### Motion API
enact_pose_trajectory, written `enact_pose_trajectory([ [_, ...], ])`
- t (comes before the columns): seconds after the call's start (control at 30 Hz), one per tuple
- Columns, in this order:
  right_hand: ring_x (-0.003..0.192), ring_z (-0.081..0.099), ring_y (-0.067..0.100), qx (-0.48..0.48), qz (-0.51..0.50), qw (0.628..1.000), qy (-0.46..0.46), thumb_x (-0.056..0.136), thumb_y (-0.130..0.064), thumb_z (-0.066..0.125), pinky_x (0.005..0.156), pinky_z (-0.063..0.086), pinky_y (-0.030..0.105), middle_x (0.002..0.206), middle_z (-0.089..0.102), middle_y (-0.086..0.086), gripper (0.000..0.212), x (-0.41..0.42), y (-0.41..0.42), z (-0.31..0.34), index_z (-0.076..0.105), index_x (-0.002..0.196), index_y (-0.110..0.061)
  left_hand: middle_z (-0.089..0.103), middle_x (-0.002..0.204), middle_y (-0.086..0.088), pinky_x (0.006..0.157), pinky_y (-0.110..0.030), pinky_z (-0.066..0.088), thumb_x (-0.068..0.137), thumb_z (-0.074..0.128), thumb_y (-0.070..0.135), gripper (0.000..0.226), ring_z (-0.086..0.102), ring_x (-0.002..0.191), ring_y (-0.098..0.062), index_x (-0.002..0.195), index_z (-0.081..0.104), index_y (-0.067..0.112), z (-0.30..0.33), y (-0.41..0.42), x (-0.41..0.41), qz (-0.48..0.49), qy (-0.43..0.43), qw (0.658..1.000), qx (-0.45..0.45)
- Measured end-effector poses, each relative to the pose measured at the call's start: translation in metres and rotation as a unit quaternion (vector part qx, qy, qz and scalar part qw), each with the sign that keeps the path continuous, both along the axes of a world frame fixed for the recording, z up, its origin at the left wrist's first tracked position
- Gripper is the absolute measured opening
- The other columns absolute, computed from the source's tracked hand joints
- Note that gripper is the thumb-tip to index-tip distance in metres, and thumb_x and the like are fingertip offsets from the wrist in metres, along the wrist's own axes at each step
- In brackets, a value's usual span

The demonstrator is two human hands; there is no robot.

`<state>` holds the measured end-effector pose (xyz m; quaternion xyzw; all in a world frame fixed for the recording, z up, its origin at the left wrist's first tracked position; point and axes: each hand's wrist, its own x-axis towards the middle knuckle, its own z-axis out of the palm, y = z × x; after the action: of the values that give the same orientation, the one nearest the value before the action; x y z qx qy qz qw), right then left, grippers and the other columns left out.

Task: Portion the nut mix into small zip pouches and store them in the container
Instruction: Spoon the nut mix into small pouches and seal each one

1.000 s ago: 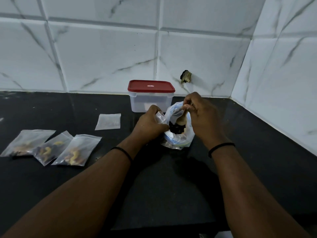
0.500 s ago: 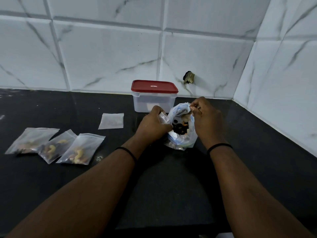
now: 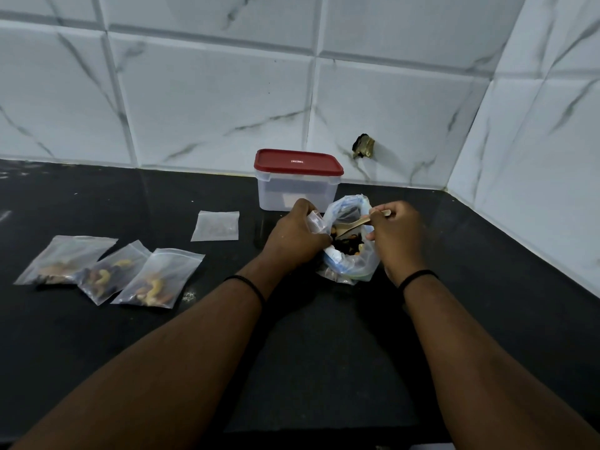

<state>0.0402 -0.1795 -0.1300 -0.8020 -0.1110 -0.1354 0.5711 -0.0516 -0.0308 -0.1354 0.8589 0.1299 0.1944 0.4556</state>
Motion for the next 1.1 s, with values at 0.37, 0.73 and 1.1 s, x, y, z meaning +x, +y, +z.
enact_pose_trajectory([
  [0.37,0.05,0.049,0.013,0.17,0.001,0.976,0.138,0.088,-0.002,0.056,0.044,0.037,0.023,0.074,0.067,0.013,0.019,0.011,-0.011,0.004,0.062,0.073,-0.012,0.06,0.102,0.003,0.054,-0.016,0.045,0.083,0.075,0.018,0.044,0.062,0.082,-0.008,0.117,0.047,0.024,0.001,0.001,0.0,-0.002,-0.005,1.0,-0.014],
  [0.73,0.042,0.038,0.011,0.198,-0.042,0.968,0.146,0.086,-0.002,0.057,0.039,0.028,0.019,0.089,0.069,0.032,0.023,0.01,-0.022,0.015,0.056,0.065,-0.013,0.062,0.099,0.003,0.059,-0.022,0.05,0.081,0.079,0.024,0.045,0.064,0.082,-0.009,0.114,0.049,0.022,0.002,-0.001,-0.004,0.009,-0.029,0.999,-0.028],
  [1.1,0.044,0.051,0.001,0.225,0.044,0.973,0.028,0.095,-0.012,0.058,0.042,0.037,0.017,0.085,0.075,0.008,0.015,-0.021,-0.006,0.033,0.059,0.082,-0.019,0.06,0.089,0.009,0.06,-0.02,0.045,0.075,0.085,0.03,0.047,0.06,0.077,-0.004,0.108,0.052,0.025,0.004,-0.002,-0.006,0.028,-0.052,0.998,-0.017],
])
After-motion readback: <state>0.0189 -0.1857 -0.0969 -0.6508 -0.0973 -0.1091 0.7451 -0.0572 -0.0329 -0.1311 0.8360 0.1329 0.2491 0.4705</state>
